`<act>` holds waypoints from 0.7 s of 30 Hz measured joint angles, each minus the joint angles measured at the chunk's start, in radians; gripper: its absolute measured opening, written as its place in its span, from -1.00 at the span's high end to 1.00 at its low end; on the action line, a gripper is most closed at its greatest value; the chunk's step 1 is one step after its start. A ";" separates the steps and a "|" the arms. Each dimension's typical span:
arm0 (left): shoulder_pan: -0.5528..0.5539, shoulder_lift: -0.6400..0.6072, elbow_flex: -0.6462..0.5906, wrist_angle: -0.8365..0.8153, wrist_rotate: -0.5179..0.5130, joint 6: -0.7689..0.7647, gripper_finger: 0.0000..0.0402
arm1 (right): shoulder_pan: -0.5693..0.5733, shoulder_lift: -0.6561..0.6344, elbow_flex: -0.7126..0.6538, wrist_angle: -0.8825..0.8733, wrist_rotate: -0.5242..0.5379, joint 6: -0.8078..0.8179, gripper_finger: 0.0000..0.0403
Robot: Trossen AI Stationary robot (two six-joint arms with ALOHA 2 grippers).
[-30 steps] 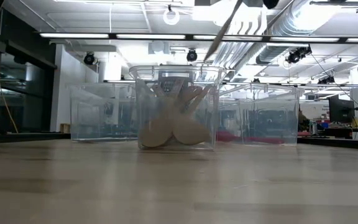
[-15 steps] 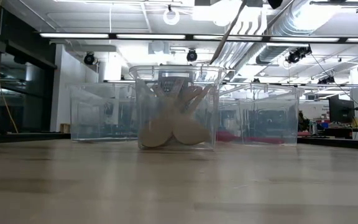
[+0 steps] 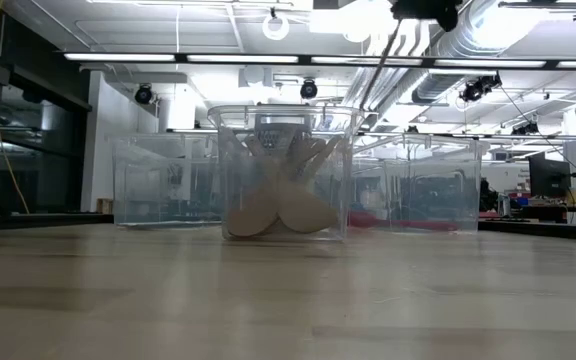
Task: Pick & Place Kitchen Items
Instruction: Put the brown spatula into the right transparent bin
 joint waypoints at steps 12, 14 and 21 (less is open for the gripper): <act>0.127 -0.155 -0.400 0.296 0.161 0.077 0.08 | -0.215 0.125 0.007 -0.017 -0.027 -0.023 0.59; 0.150 -0.191 -0.469 0.361 0.202 0.101 0.08 | -0.232 0.123 0.007 -0.023 -0.033 -0.016 0.59; 0.203 -0.313 -0.622 0.534 0.288 0.158 0.08 | -0.257 0.095 0.019 -0.058 -0.035 -0.018 0.59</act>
